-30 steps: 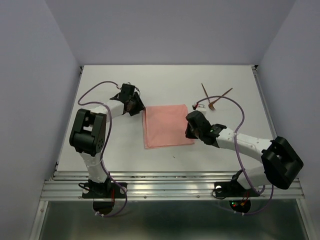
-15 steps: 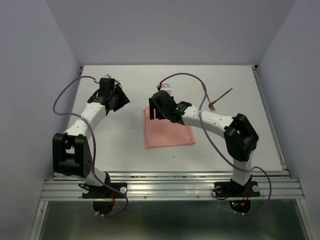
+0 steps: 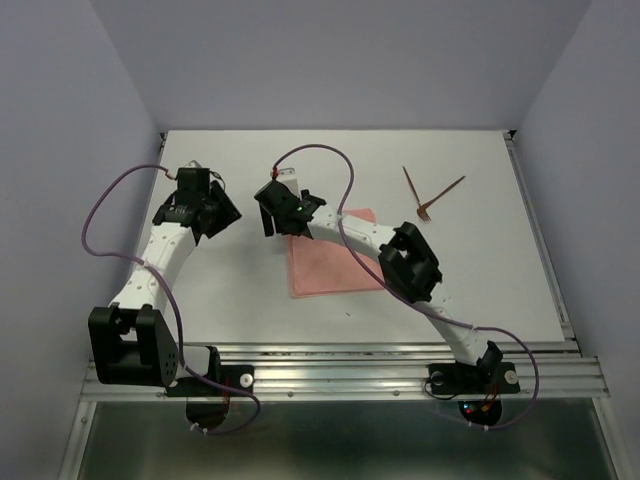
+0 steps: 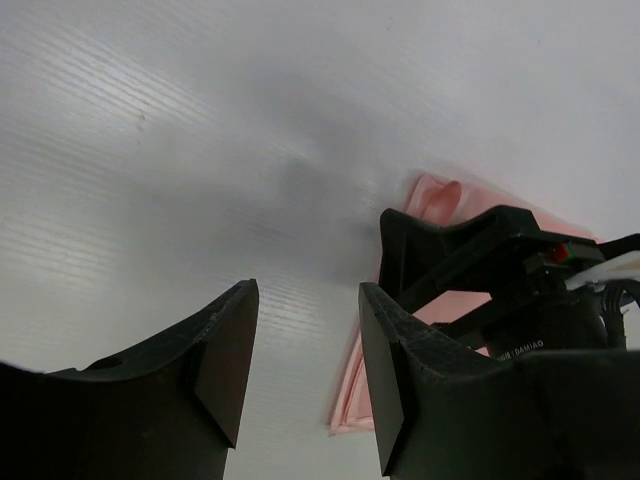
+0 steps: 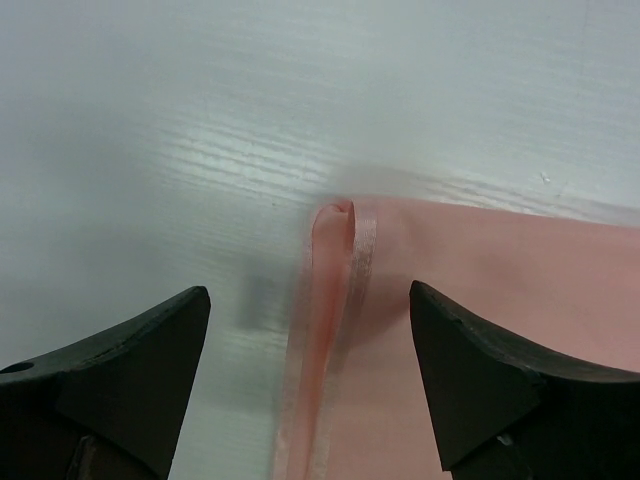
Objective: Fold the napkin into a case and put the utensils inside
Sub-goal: Pick up the lower triangle-folded napkin from the center of the board.
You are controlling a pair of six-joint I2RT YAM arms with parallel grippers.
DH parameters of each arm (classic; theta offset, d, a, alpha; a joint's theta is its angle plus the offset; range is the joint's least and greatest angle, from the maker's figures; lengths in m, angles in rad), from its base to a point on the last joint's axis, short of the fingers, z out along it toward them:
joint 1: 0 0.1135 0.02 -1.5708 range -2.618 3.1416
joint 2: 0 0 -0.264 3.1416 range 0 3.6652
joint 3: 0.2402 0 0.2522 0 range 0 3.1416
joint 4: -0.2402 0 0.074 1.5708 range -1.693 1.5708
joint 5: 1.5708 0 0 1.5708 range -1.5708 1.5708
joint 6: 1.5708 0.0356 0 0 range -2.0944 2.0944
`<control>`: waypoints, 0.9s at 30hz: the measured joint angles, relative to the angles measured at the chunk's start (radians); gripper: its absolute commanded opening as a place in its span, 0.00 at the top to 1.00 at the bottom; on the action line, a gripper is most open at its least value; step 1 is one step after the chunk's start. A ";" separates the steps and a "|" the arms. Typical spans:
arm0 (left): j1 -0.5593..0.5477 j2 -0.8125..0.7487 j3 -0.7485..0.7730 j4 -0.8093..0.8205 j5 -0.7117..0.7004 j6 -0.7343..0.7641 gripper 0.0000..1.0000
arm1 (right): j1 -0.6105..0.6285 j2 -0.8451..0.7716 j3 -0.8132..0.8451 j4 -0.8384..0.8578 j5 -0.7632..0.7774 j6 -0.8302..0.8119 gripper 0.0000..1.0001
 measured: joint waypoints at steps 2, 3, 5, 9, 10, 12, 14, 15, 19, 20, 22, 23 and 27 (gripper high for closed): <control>0.007 -0.010 -0.006 -0.009 -0.002 0.007 0.44 | 0.000 0.066 0.088 -0.039 0.029 -0.009 0.15; 0.010 -0.014 -0.006 -0.015 -0.003 0.013 0.44 | 0.000 0.085 0.112 -0.047 0.038 -0.014 0.16; 0.019 -0.020 -0.006 -0.018 -0.011 0.022 0.44 | 0.000 0.129 0.158 -0.066 0.064 -0.027 0.17; 0.037 -0.022 -0.006 -0.025 -0.031 0.036 0.44 | 0.000 0.162 0.173 -0.081 0.113 -0.035 0.20; 0.042 -0.022 -0.006 -0.026 -0.034 0.039 0.44 | 0.000 0.162 0.173 -0.085 0.124 -0.035 0.25; 0.048 -0.021 -0.006 -0.026 -0.036 0.042 0.44 | 0.000 0.162 0.171 -0.085 0.139 -0.035 0.35; 0.052 -0.021 -0.010 -0.026 -0.037 0.044 0.44 | 0.000 0.162 0.162 -0.075 0.143 -0.031 0.46; 0.052 -0.022 -0.014 -0.026 -0.037 0.044 0.44 | 0.001 0.162 0.155 -0.060 0.142 -0.027 0.58; 0.053 -0.022 -0.030 -0.031 -0.037 0.044 0.44 | 0.007 0.155 0.125 -0.013 0.134 -0.015 0.78; 0.053 -0.023 -0.034 -0.032 -0.037 0.044 0.44 | 0.007 0.155 0.123 -0.007 0.129 -0.013 0.80; 0.054 -0.026 -0.038 -0.034 -0.036 0.047 0.43 | 0.007 0.152 0.117 0.002 0.120 -0.012 0.90; 0.054 -0.031 -0.040 -0.036 -0.033 0.050 0.43 | 0.006 0.147 0.108 0.006 0.114 -0.012 0.94; 0.054 -0.051 -0.041 -0.036 -0.002 0.070 0.27 | -0.003 0.106 0.036 0.052 0.060 -0.015 0.99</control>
